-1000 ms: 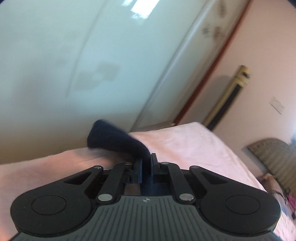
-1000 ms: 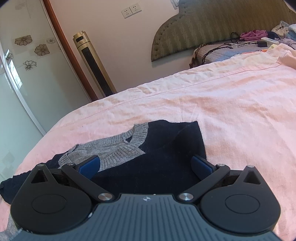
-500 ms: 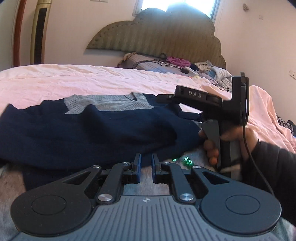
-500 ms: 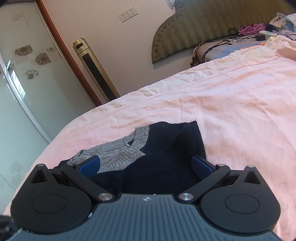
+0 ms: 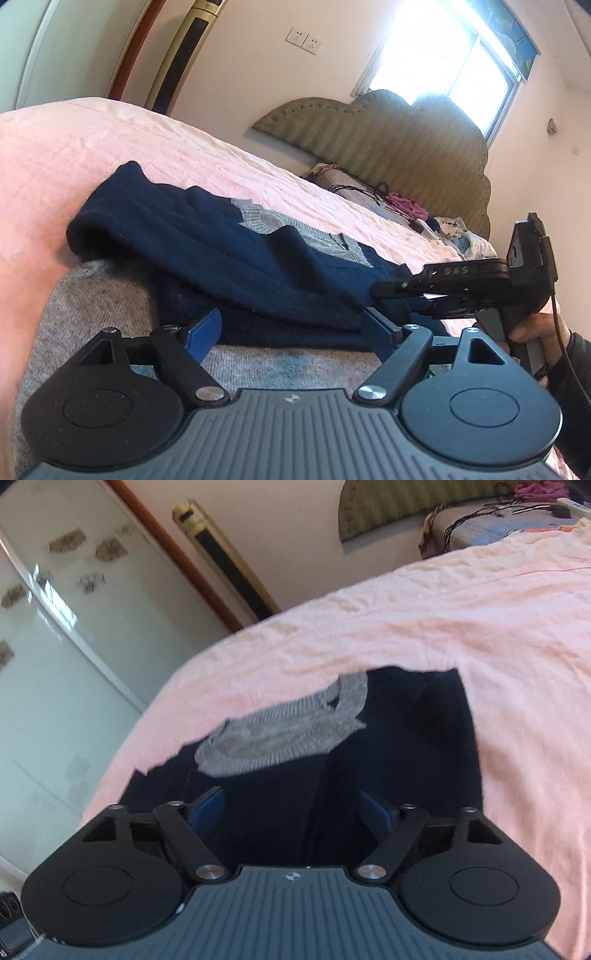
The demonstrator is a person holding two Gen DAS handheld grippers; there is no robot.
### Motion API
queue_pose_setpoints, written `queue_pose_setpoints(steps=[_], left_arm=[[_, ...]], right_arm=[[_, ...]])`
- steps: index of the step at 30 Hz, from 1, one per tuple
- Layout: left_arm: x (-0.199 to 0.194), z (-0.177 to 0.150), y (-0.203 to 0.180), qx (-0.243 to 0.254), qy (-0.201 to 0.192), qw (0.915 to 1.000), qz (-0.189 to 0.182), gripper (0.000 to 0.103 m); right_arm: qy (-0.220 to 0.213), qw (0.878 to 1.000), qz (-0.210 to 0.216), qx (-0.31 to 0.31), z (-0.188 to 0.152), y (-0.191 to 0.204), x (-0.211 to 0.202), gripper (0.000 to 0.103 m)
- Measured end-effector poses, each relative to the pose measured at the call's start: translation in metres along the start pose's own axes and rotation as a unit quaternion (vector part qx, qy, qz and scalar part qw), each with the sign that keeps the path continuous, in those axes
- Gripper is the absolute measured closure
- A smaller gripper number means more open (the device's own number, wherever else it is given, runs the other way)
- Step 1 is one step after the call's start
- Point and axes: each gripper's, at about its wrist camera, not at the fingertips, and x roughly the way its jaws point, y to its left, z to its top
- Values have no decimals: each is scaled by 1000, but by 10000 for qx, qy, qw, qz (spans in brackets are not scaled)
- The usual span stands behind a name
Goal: Fold small clothes
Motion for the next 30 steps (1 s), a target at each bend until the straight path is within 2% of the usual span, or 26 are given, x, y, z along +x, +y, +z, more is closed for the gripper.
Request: queue_pose_setpoints(steps=[3,4,8,10,12,14,17,22,24,26,27,28,30], left_arm=[[0,2,2,-73,-11,10000,-24,20],[1,2,3,-92,-12,10000,-24,20],[0,1,3,-87,-38,9999,-54,20],[-1,0,3,-72,-42,9999,-76,20],[-1,0,3,-74,-46,9999,-94,20],[-1,-1,4,-70,-30,9999,-108,20],[0,0,4,-49,-12,9999,-96,20],[-7,8,-1,64,-22,10000,-37,20],[-13,21,-4,171,-216,9996,-100,20],[-8,39,-5,203,-390,9990,-94,17],[1,49,-7,242,-356,9991,-11,12],[15,58,-8,317,-257,9991,113,11],[50,70,-10,536,38,9978,380,11]], right_arm=[[111,9992,-211,-314,-2,14,7,70],[153,9993,-170,-306,-1,16,8,91],[-326,9967,-116,-737,7,34,-20,92],[-531,9940,-231,-928,14,33,-39,92],[-545,9915,-643,-989,18,17,-44,92],[-454,9903,-1060,-775,18,-11,-40,92],[-245,9915,-1132,-598,5,-35,-30,92],[-346,9933,-1048,-351,-1,-43,-26,92],[-415,9930,-1071,-284,3,-42,-33,82],[-892,9872,-1264,-395,5,-34,-50,58],[-1128,9834,-1333,-498,6,-28,-57,56],[-1283,9812,-1319,-576,9,-21,-59,55],[-1255,9852,-985,-630,13,-12,-51,51]])
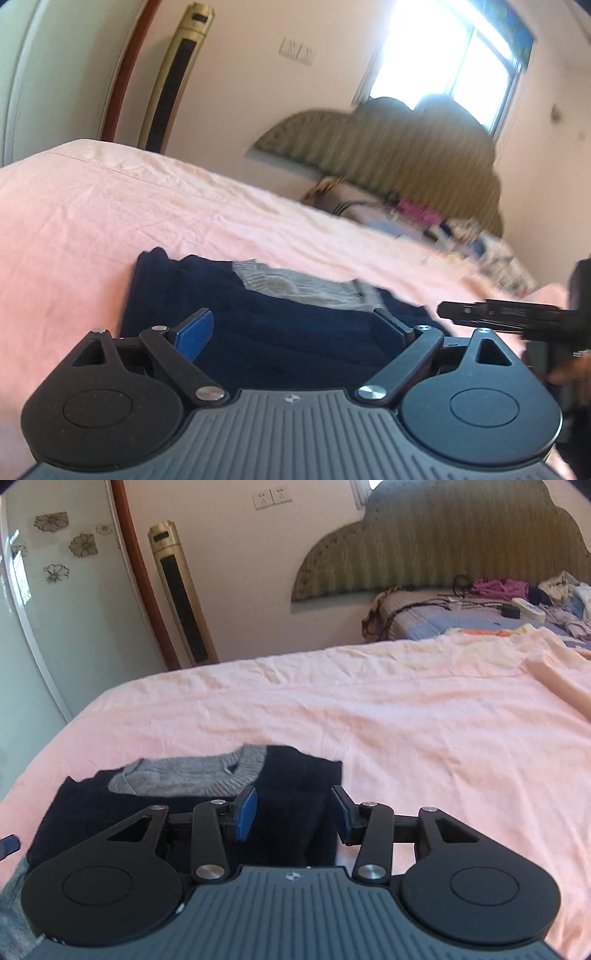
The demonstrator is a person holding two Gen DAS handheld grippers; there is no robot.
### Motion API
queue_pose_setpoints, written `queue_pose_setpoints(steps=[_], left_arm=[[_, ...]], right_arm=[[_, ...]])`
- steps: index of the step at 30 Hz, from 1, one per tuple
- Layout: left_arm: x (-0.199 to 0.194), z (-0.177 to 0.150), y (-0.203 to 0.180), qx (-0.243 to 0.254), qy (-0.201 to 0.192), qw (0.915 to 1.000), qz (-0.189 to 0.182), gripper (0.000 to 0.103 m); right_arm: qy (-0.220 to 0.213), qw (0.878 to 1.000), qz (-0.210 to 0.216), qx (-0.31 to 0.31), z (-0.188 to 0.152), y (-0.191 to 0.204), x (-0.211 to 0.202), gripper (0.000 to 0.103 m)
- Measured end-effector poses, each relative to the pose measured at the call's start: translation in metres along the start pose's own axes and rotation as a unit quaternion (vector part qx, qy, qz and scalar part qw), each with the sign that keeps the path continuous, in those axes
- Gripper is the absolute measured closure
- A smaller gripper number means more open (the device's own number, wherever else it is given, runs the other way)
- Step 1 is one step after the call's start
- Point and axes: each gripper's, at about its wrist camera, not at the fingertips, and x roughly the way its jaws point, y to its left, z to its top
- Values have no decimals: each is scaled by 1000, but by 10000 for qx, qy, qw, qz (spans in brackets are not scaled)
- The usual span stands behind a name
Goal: Fold small clothes
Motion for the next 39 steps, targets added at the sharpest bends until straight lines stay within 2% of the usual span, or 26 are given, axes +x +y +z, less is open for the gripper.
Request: queue_pose_setpoints(steps=[2,3,4,5,7,9,11,13,14,15,16,17,18,20,22,23,25,26,27,28,29,30,34,37,38,39], left_arm=[[36,3,1,231,495,9978,382,11],[51,0,4,291,711,9948,664,11],[59,-5,7,474,756,9926,827,11],[59,-9,6,741,649,9915,847,11],[58,-10,10,701,688,9922,772,8],[56,-9,5,966,782,9877,946,8],[34,-7,4,987,739,9869,1036,8],[-6,-8,14,817,568,9921,769,8],[-26,-12,22,745,514,9935,693,8],[-43,-17,30,711,499,9938,689,8],[-60,-22,39,666,481,9937,759,8],[-74,-28,48,618,478,9938,788,8],[-84,-34,57,534,519,9940,803,8],[-97,-45,71,292,666,9945,750,8],[-99,-53,76,93,809,9955,491,8],[-99,-56,75,60,803,9958,425,8],[-96,-54,70,73,825,9965,138,18],[-92,-53,68,29,886,9961,44,45],[-83,-51,66,9,1044,9945,89,79],[-77,-49,63,130,1114,9931,332,91],[-74,-47,61,290,1152,9918,463,96],[-73,-44,60,377,1174,9909,538,97],[-80,-42,68,720,1077,9849,1149,98],[-93,-48,75,436,1008,9888,1010,97],[-100,-49,76,225,1097,9899,872,95],[-109,-50,79,-41,1183,9910,620,87]], right_arm=[[272,9994,156,-127,-5,13,20,40],[458,9986,99,-245,-11,19,34,40],[621,9976,13,-315,-18,22,46,40],[557,9974,-55,-454,-26,23,52,39],[269,9973,-44,-685,-34,21,51,38],[114,9977,-157,-645,-37,13,51,38],[180,9981,-201,-558,-33,15,44,38],[214,9990,-179,-336,-32,18,21,36],[159,9995,-13,-277,-35,16,3,35],[63,9994,115,-310,-41,15,-16,33],[-45,9992,113,-383,-48,14,-34,24],[-112,9988,4,-473,-57,12,-52,15],[-85,9982,-143,-571,-66,8,-64,14],[39,9963,-500,-705,-82,-2,-80,14],[216,9959,-649,-587,-94,-14,-84,14],[340,9965,-618,-440,-99,-19,-83,17],[512,9968,-517,-345,-107,-20,-79,19],[488,9966,-518,-422,-111,-17,-80,21],[499,9963,-507,-476,-112,-15,-80,26],[508,9962,-494,-512,-111,-13,-80,45],[555,9962,-473,-471,-108,-14,-80,79],[650,9966,-410,-314,-104,-18,-80,94],[688,9967,-433,-81,-102,-37,-89,95],[532,9978,-399,9,-110,-41,-91,96],[513,9979,-383,67,-111,-40,-92,87],[519,9979,-368,156,-111,-40,-96,79]])
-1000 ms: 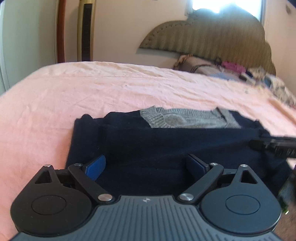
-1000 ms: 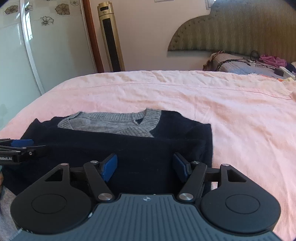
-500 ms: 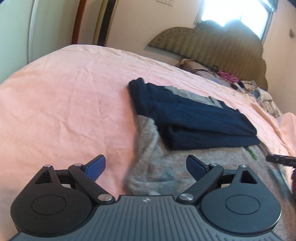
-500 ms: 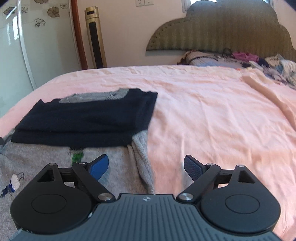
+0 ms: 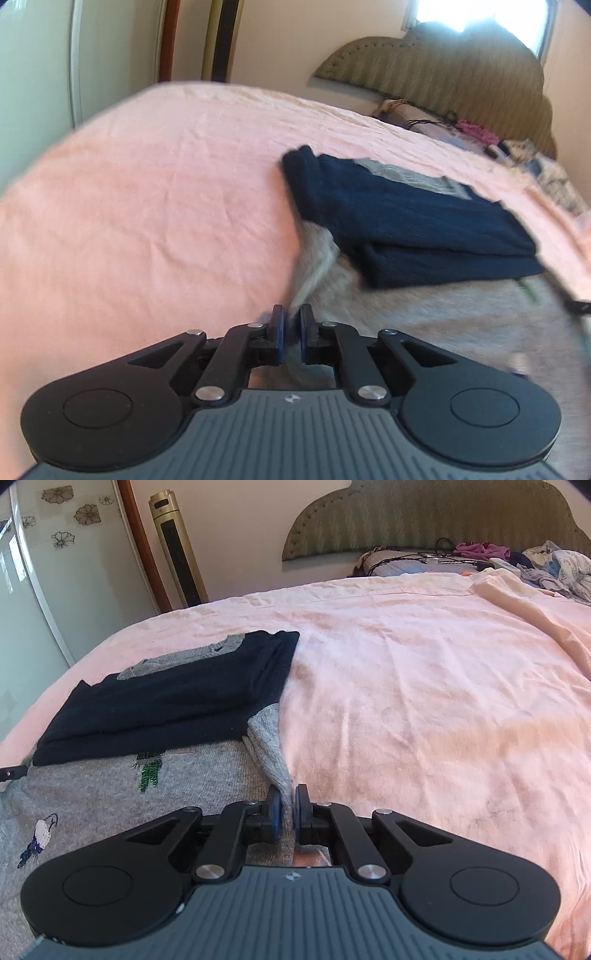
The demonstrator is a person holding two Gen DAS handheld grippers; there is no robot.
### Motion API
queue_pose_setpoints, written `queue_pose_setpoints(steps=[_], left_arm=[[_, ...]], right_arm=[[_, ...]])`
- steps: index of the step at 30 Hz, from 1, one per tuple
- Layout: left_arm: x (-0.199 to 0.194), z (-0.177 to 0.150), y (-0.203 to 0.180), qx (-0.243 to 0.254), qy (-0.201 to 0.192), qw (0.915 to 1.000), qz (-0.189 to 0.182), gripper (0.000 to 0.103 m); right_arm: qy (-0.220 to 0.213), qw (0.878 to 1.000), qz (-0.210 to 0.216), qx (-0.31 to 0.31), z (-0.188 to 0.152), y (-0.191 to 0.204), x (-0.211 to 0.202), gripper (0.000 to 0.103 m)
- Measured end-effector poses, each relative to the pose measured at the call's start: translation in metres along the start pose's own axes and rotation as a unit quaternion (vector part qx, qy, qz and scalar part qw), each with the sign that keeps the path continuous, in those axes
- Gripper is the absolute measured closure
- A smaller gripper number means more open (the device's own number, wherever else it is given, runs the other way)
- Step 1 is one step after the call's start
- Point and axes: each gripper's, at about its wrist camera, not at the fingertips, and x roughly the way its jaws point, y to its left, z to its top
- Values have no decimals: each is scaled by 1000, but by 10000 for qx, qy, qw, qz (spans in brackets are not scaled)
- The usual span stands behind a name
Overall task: Fold small clothes
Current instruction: 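Grasp the sweater side edge with both grippers and fold it inward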
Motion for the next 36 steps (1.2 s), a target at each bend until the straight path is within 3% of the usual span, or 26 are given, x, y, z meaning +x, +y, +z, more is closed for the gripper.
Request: queue_pose_setpoints(steps=[1,2,3,4,7,8,10,12,13,15,16,20,23,26,28,29,30,31,36], left_arm=[[-8,-6,5,-266,68,9990,-344,79],[-18,-15,10,-579,101,9960,-678,51],[-26,-25,14,-857,88,9917,-956,24],[-35,-36,18,-1074,39,9869,-1204,17],[-47,-63,18,-1396,128,9752,-1712,17],[-49,-67,15,-1338,64,9763,-1700,17],[-49,-70,8,-1195,77,9787,-1668,30],[-39,-68,4,-1159,351,9790,-1642,97],[-33,-68,3,-1154,510,9798,-1551,97],[-33,-67,1,-1049,486,9822,-1480,97],[-36,-66,-1,-947,445,9853,-1350,97],[-64,-59,9,-604,225,9929,-999,98],[-64,-69,18,-474,492,9935,-911,97],[-71,-83,25,-689,456,9897,-1168,93],[-79,-90,29,-959,528,9834,-1446,76],[-84,-95,32,-1125,513,9784,-1658,52],[-89,-102,34,-1287,485,9720,-1907,29],[-94,-108,34,-1399,457,9665,-2105,23],[-108,-134,23,-1438,421,9606,-2340,23]], right_arm=[[-8,10000,33,63,-1,1,-7,54],[-54,9999,63,74,-4,3,-15,31],[-112,9998,141,24,-8,5,-27,23],[-121,9997,215,-5,-13,5,-37,21],[53,9982,524,272,-31,-5,-61,23],[154,9971,626,399,-37,-8,-66,25],[288,9958,671,547,-50,-12,-71,30],[258,9946,792,618,-58,-13,-75,31],[268,9937,850,673,-60,-12,-76,35],[468,9909,1034,730,-61,-9,-73,64],[593,9904,1039,691,-63,-7,-70,87],[571,9926,847,659,-64,-15,-79,97],[578,9916,812,826,-69,-32,-85,98],[563,9876,1012,1059,-73,-36,-83,96],[557,9826,1207,1294,-75,-38,-88,81],[558,9799,1331,1375,-77,-39,-93,67],[565,9774,1444,1436,-80,-39,-99,61],[586,9754,1536,1467,-83,-40,-105,53],[934,9632,1964,1579,-110,-36,-126,48]])
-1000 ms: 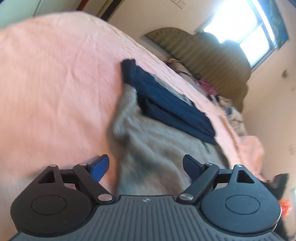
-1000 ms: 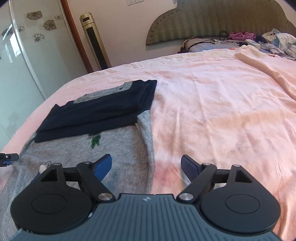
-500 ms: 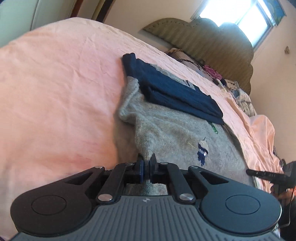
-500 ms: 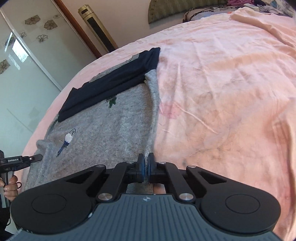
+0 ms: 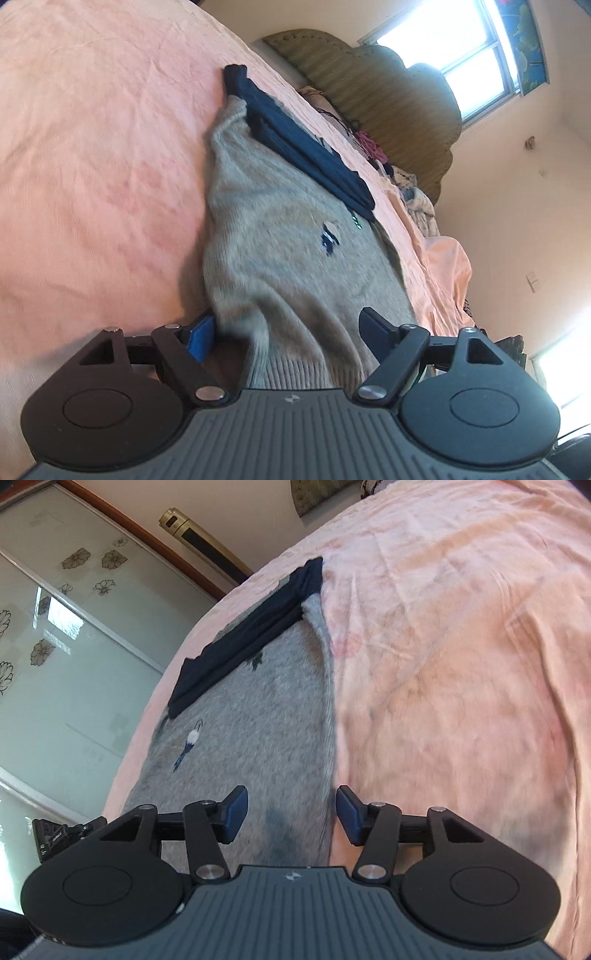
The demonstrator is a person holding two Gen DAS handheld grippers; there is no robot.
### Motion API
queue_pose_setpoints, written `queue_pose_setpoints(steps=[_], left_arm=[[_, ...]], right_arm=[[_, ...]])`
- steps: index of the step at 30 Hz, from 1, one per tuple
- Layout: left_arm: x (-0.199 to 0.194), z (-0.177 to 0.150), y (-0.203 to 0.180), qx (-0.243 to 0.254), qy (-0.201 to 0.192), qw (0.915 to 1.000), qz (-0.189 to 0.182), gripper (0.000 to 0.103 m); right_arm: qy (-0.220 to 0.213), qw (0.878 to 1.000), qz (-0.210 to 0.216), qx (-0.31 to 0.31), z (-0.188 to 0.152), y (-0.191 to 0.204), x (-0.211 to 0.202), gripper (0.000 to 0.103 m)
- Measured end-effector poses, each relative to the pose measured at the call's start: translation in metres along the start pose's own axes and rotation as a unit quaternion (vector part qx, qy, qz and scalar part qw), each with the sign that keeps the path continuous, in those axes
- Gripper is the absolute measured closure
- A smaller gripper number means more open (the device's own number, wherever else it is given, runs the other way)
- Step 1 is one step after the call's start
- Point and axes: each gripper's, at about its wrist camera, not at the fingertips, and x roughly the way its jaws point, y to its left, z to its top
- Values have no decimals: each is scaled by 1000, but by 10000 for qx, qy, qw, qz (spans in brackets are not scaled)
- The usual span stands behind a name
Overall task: Fold small clothes
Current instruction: 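Grasp the sweater side edge with both grippers and fold it inward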
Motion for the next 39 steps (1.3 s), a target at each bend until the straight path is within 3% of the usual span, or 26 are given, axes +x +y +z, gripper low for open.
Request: queue_pose_setpoints(steps=[3,6,8,10,11,12,13,15,16,17,18,19,23,26,28,29,31,33,35,37,39], left_arm=[[2,-7,-3,-71,150,9997,-200,36],[4,-12,-3,-192,353,9984,-404,41],[5,-17,-5,-147,439,9980,-436,47],[9,-20,-6,-144,504,9980,-366,62],[14,-20,-6,-151,579,9978,-279,78],[18,-21,-4,-152,635,9977,-182,87],[21,-21,-4,-171,644,9977,-132,89],[21,-20,-8,-140,639,9978,-107,90],[20,-20,-10,-62,635,9980,-47,92],[20,-20,-13,18,644,9979,31,96],[19,-19,-16,97,639,9979,85,98],[16,-19,-19,204,602,9979,130,98],[-7,-16,-41,656,423,9969,-68,99],[-10,-23,-47,1066,647,9918,278,99],[3,-31,-32,951,940,9896,536,99],[0,-34,-20,777,884,9924,371,99],[-3,-33,-6,355,785,9961,169,98],[-6,-34,0,71,761,9971,-18,91],[-8,-35,3,-64,748,9971,-135,84],[-7,-34,8,-289,720,9964,-329,73],[-2,-31,10,-518,593,9960,-420,68]], right_arm=[[103,9996,221,124,-14,2,-5,48],[204,9984,453,252,-24,0,-8,47],[271,9970,643,323,-30,-1,-11,38],[310,9956,808,369,-35,0,-13,31],[308,9953,845,358,-37,2,-13,28],[310,9950,878,350,-38,4,-12,27],[321,9948,900,340,-38,6,-9,27],[398,9952,852,277,-38,10,-3,35],[477,9951,827,275,-37,11,0,46],[543,9956,724,241,-38,12,3,66],[625,9960,601,214,-39,11,5,79],[695,9961,516,176,-40,10,7,90],[484,9974,495,-176,-37,18,-10,91],[422,9981,265,-352,-31,17,-32,93],[503,9983,-112,-279,-31,3,-39,93],[569,9982,-115,-117,-32,-7,-38,93],[532,9978,254,318,-35,-24,-34,93],[410,9975,381,430,-39,-26,-35,87],[348,9960,698,437,-44,-23,-36,56],[445,9943,897,361,-47,-18,-35,43],[547,9942,892,262,-48,-8,-29,41]])
